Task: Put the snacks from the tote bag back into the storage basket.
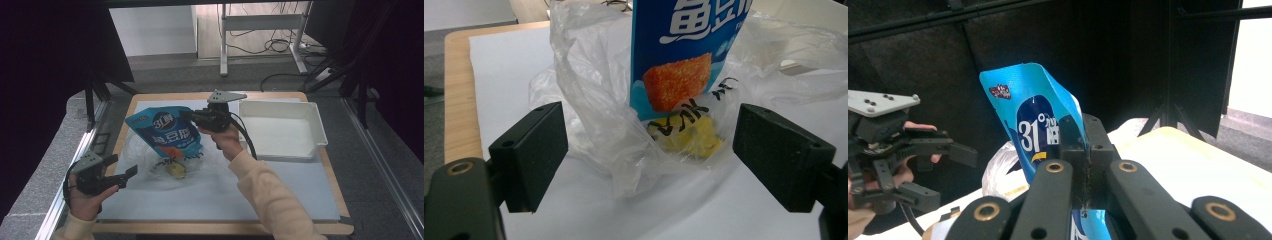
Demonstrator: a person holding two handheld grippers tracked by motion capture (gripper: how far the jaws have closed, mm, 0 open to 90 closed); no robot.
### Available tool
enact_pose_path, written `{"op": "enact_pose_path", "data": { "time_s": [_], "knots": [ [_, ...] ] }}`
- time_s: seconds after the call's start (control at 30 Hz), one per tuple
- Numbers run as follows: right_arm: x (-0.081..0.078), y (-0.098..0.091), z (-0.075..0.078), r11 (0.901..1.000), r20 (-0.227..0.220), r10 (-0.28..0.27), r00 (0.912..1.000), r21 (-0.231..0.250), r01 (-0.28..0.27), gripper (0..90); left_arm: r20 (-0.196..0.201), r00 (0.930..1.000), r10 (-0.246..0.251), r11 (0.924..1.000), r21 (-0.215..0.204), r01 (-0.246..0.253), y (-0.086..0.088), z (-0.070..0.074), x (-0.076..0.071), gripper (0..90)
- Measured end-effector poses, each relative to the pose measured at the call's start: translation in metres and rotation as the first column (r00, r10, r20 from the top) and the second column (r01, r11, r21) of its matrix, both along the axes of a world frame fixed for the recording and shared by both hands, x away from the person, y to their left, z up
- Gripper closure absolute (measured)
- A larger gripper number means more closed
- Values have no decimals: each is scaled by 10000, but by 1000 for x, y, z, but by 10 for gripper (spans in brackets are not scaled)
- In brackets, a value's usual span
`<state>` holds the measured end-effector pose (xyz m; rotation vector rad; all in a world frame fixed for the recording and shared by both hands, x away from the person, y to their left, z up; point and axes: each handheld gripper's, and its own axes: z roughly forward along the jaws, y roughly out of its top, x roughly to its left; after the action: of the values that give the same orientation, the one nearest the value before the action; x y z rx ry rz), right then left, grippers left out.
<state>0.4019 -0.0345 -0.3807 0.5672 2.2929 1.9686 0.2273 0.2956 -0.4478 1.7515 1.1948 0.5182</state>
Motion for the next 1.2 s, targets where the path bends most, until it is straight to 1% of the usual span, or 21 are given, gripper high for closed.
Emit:
{"op": "enact_pose_path", "data": {
  "time_s": [0.27, 0.37, 0.4, 0.43, 0.5, 0.53, 0.63, 0.7, 0.73, 0.83, 0.97, 1.07, 1.2],
  "knots": [
    [-4, -1, 8, 9996, 93, 89, 9999, 254, -91, 895, -57, 10000, -13, 10000, 55, 13, -1, -2, 1, 147],
    [-6, -3, 14, 9989, 111, 116, 9999, 463, -121, 895, -45, 10000, 22, 10000, 27, -22, 0, -1, 1, 147],
    [-8, -4, 18, 9986, 162, 133, 9998, 509, -141, 896, -51, 10000, 20, 10000, 24, -20, 1, -1, 0, 147],
    [-8, -4, 18, 9986, 162, 133, 9998, 509, -141, 896, -51, 10000, 14, 10000, 34, -14, 1, -1, 0, 147],
    [-10, -6, 23, 9980, 282, 143, 9995, 618, -160, 896, -42, 10000, 20, 10000, 20, -19, 1, -1, 0, 147],
    [-11, -7, 26, 9978, 284, 136, 9995, 641, -154, 895, -38, 10000, 20, 10000, 20, -20, 1, -1, 0, 147],
    [-11, -11, 33, 9956, 307, 169, 9994, 916, -196, 896, -39, 10000, 18, 10000, 17, -18, 1, -1, 0, 147],
    [-12, -14, 36, 9948, 390, 178, 9991, 991, -216, 896, -47, 10000, 16, 10000, 11, -16, 1, -1, 1, 147],
    [-14, -17, 40, 9941, 431, 175, 9989, 1062, -220, 896, -56, 10000, 19, 10000, 15, -19, 1, -1, 1, 147],
    [-16, -19, 44, 9928, 434, 181, 9989, 1176, -231, 896, -61, 10000, 19, 10000, 12, -18, 1, -2, 1, 147],
    [-18, -26, 53, 9902, 591, 111, 9982, 1382, -192, 895, -70, 10000, 26, 10000, 15, -26, 1, -2, 1, 146],
    [-20, -33, 60, 9871, 576, 41, 9983, 1595, -133, 896, -76, 10000, 23, 10000, 16, -23, 1, -2, 1, 147],
    [-22, -44, 71, 9831, 719, -108, 9974, 1832, -26, 896, -89, 10000, 11, 10000, 12, -11, 1, -2, 1, 147]
  ]
}}
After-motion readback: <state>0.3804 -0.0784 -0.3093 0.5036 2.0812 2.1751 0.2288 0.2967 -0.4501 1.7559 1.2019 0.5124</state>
